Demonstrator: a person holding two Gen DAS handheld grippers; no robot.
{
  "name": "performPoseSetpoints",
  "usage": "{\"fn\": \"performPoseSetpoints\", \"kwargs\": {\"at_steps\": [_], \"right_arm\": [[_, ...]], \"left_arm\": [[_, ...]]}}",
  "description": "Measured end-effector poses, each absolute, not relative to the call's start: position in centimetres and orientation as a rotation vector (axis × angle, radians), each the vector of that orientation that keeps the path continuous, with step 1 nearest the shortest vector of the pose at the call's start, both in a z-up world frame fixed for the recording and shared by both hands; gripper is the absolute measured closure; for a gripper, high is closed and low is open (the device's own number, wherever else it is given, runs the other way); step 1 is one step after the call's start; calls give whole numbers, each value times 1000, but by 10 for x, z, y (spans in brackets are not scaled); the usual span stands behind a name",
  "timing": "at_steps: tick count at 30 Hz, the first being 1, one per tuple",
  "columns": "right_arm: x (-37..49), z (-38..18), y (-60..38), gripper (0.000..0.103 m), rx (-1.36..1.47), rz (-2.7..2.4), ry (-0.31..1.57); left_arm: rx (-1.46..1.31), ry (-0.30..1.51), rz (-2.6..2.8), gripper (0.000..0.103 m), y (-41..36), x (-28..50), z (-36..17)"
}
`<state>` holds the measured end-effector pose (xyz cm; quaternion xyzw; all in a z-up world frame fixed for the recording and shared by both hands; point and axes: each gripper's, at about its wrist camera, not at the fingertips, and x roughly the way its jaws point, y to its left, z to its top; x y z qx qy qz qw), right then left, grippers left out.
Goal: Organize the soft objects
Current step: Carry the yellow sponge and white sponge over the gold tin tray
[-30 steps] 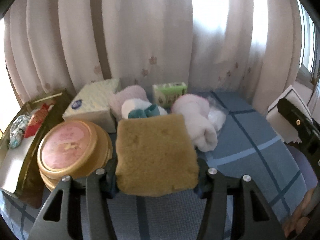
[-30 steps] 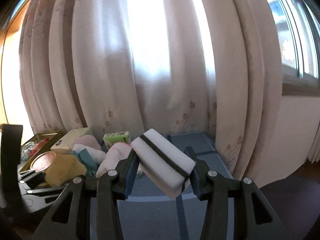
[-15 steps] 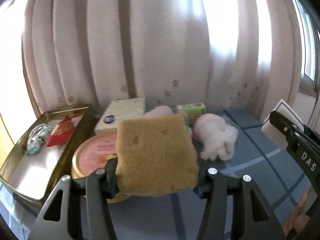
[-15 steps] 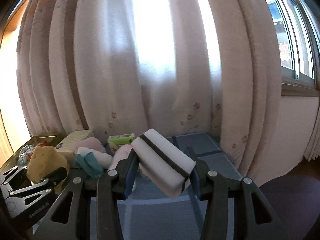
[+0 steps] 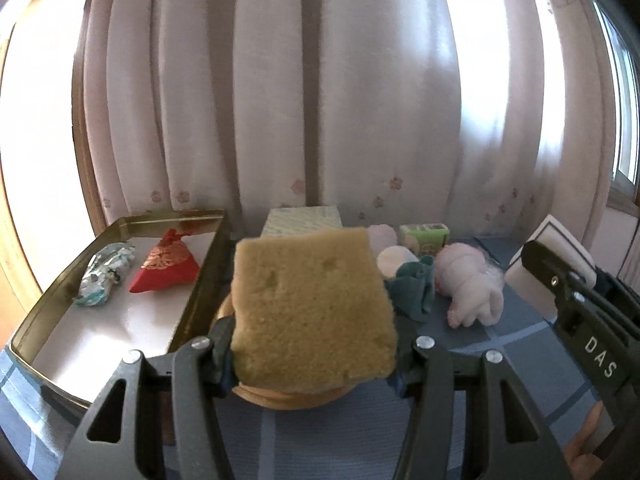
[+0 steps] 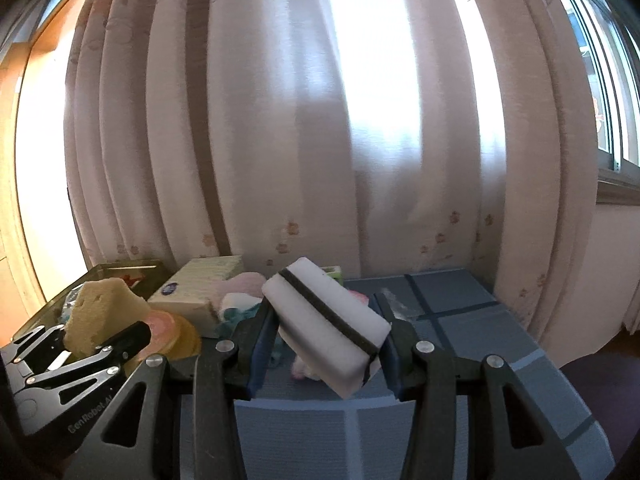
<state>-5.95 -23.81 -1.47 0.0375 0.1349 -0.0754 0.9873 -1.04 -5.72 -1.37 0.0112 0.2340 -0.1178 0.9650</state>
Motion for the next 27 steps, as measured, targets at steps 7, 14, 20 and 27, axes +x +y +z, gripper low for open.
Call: {"fn": "performPoseSetpoints", "kwargs": {"at_steps": [7, 14, 20, 27], "right_arm": [[-56, -14, -213, 54, 63, -120, 264], [-52, -14, -187, 54, 52, -92, 262], [-46, -13, -161, 54, 49, -50, 263], [-39, -14, -133, 54, 40, 0, 267]], "left_arm": [[14, 444, -225, 48, -39, -11, -11], [-7, 430, -203, 48, -17, -9, -10], [-19, 416, -189, 48, 1, -8, -9], [-52, 418, -159, 48, 29, -3, -10]]}}
